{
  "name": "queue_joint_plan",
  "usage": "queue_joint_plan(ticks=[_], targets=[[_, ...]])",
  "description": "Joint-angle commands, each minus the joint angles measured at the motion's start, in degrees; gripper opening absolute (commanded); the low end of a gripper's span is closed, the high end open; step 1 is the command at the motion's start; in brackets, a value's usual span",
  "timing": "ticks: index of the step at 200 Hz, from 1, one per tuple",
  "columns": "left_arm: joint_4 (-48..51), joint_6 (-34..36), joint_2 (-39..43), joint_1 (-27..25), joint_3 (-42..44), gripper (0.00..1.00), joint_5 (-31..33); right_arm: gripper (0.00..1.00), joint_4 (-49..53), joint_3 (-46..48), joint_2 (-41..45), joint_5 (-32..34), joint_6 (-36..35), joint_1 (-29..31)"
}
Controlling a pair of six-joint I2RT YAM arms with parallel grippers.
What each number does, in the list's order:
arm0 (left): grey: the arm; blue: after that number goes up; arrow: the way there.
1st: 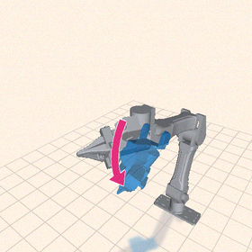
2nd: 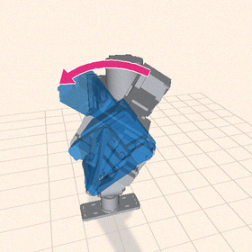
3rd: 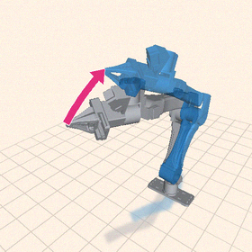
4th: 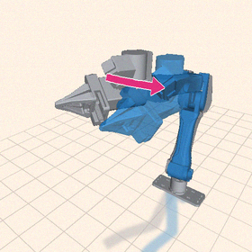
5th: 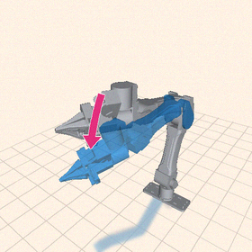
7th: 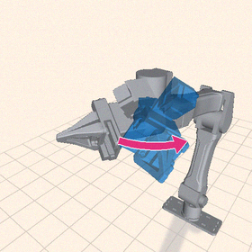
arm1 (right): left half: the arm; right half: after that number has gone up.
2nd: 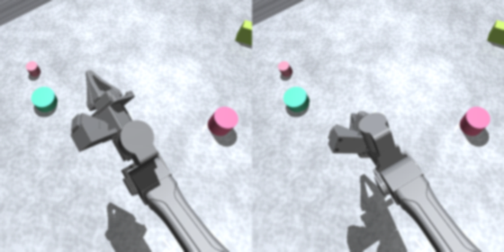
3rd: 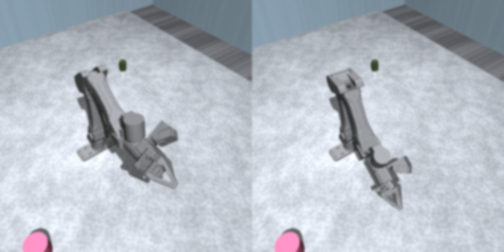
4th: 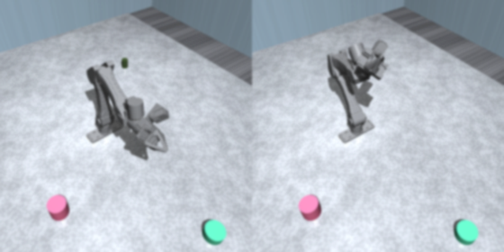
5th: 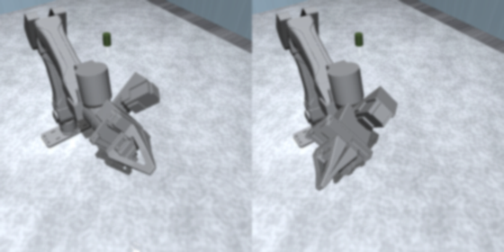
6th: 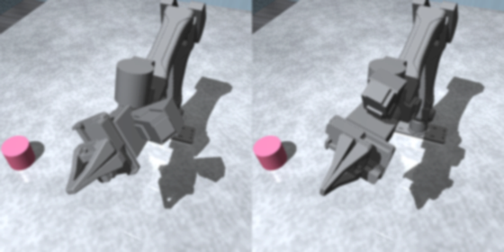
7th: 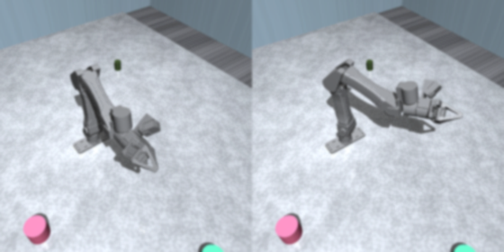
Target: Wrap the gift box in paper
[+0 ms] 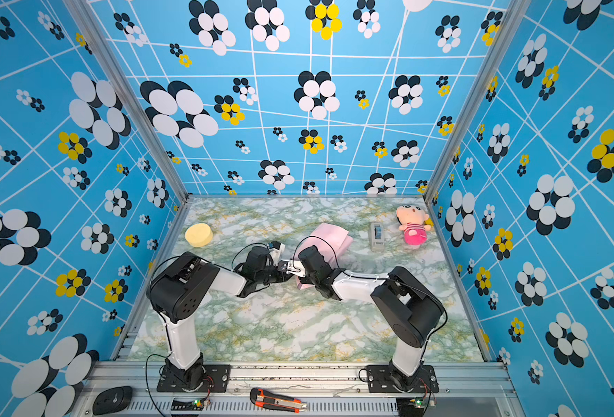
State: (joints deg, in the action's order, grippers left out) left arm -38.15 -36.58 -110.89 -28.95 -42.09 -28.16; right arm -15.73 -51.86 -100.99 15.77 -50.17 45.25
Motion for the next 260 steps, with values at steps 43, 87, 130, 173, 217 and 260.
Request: queue_joint_plan(ticks=[43, 87, 130, 173, 217, 260], targets=[[10.0, 2.4, -1.4, -0.4, 1.8, 0.00, -3.9, 0.49, 2.0, 1.3, 0.4, -0.7, 0.8, -0.1], [14.0, 3.7, -0.5, -0.7, 2.6, 0.00, -5.1, 0.48, 2.0, 1.3, 0.5, -0.7, 0.9, -0.1], [16.7, 4.7, 0.2, -1.4, 3.2, 0.00, -5.8, 0.48, 1.9, 1.3, 0.5, -0.7, 1.0, -0.1], [18.0, 4.8, 0.6, -1.7, 5.0, 0.00, -6.6, 0.48, 1.9, 1.3, 0.4, -0.6, 1.0, -0.1], [19.9, 5.5, 0.1, -2.9, 5.3, 0.00, -7.4, 0.47, 1.9, 1.3, 0.6, -0.5, 1.0, -0.1], [21.4, 6.1, 1.5, -3.8, 7.1, 0.00, -8.1, 0.47, 1.9, 1.6, 0.8, -0.7, 0.9, -0.1]])
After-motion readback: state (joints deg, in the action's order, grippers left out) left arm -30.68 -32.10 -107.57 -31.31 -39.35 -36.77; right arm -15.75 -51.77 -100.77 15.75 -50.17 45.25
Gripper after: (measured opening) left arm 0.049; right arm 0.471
